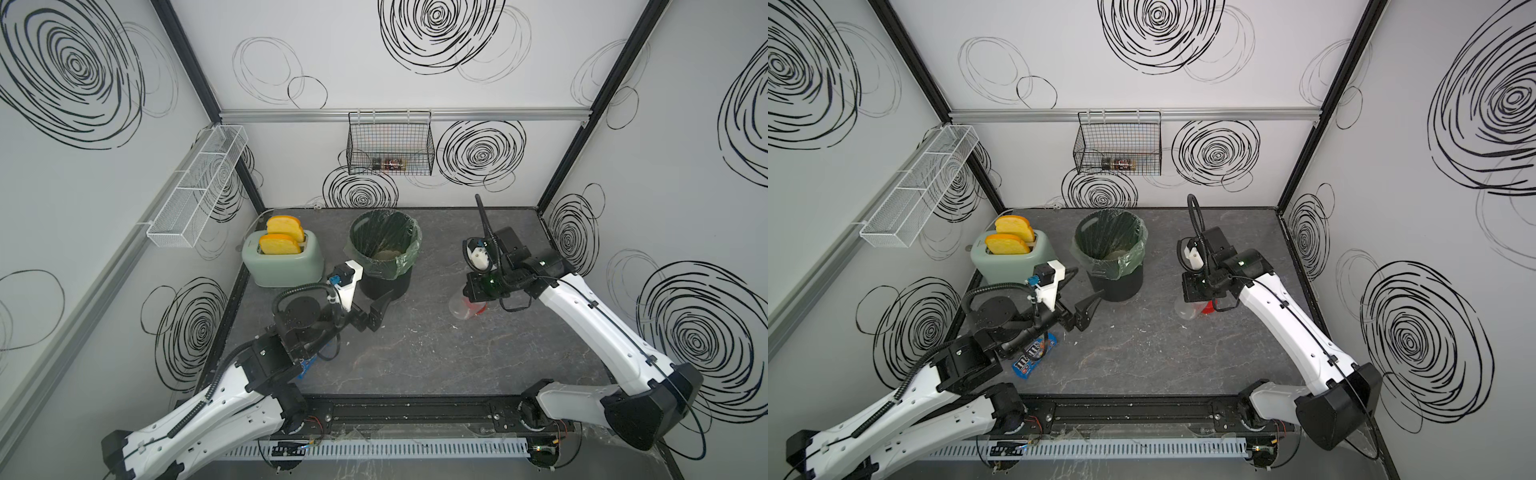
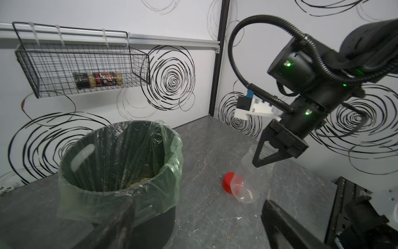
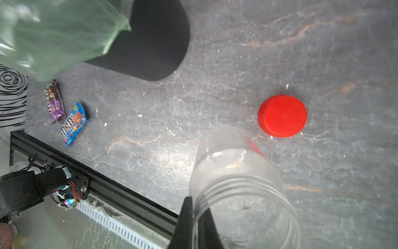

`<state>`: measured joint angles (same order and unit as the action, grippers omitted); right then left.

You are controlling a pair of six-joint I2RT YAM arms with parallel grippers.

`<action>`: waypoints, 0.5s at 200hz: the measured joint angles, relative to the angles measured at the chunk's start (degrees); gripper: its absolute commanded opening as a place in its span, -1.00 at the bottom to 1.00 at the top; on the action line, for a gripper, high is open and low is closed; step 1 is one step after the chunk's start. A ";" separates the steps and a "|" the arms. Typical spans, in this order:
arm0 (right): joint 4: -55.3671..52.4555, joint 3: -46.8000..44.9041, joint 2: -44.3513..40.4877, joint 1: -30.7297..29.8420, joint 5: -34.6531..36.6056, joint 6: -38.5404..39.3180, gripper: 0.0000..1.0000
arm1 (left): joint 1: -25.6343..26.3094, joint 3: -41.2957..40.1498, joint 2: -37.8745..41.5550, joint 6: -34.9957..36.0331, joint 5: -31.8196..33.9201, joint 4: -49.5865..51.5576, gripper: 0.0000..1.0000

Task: Empty expired oatmeal from jars
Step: Place the jar at the center of the board.

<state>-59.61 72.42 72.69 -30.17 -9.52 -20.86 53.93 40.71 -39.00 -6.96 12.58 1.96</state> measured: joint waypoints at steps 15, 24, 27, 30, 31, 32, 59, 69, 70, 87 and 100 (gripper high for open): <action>1.22 -2.62 0.22 -0.90 1.05 -1.05 -1.00 | 5.38 -2.64 -0.87 -1.07 4.90 -1.68 0.92; 2.08 -4.00 0.44 -1.64 1.60 -1.68 -1.00 | 7.87 -4.20 -1.60 -1.66 7.43 -2.71 0.93; 2.36 -4.46 0.55 -1.92 1.73 -1.88 -1.00 | 8.72 -4.81 -1.95 -1.88 8.41 -3.17 0.92; 2.69 -4.83 0.72 -2.23 1.88 -2.14 -1.00 | 9.31 -5.27 -2.29 -2.08 9.05 -3.52 0.92; 2.75 -4.92 0.74 -2.29 1.92 -2.19 -1.00 | 9.60 -5.49 -2.47 -2.12 9.38 -3.74 0.92; 2.86 -5.07 0.81 -2.43 2.01 -2.25 -1.00 | 9.70 -5.60 -2.56 -2.16 9.55 -3.80 0.92; 4.94 -6.16 3.65 -4.28 3.50 -3.43 -1.00 | 12.72 -9.44 -4.81 -3.93 14.29 -6.08 0.92; 5.68 -6.16 5.14 -4.59 4.02 -3.61 -1.00 | 13.11 -10.67 -5.11 -4.76 15.54 -7.32 0.92; 5.77 -6.16 5.33 -4.63 4.11 -3.63 -1.00 | 13.14 -10.75 -5.14 -4.85 15.63 -7.41 0.92; 6.73 -6.14 7.93 -4.72 5.22 -3.63 -1.00 | 13.49 -12.81 -5.20 -5.95 17.29 -9.99 0.92; 7.41 -6.14 9.66 -4.72 6.23 -3.56 -1.00 | 13.57 -14.25 -5.22 -6.34 18.36 -11.89 0.92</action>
<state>-52.21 66.28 82.35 -34.89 -3.29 -24.43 67.51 26.46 -44.23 -13.30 30.94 -9.93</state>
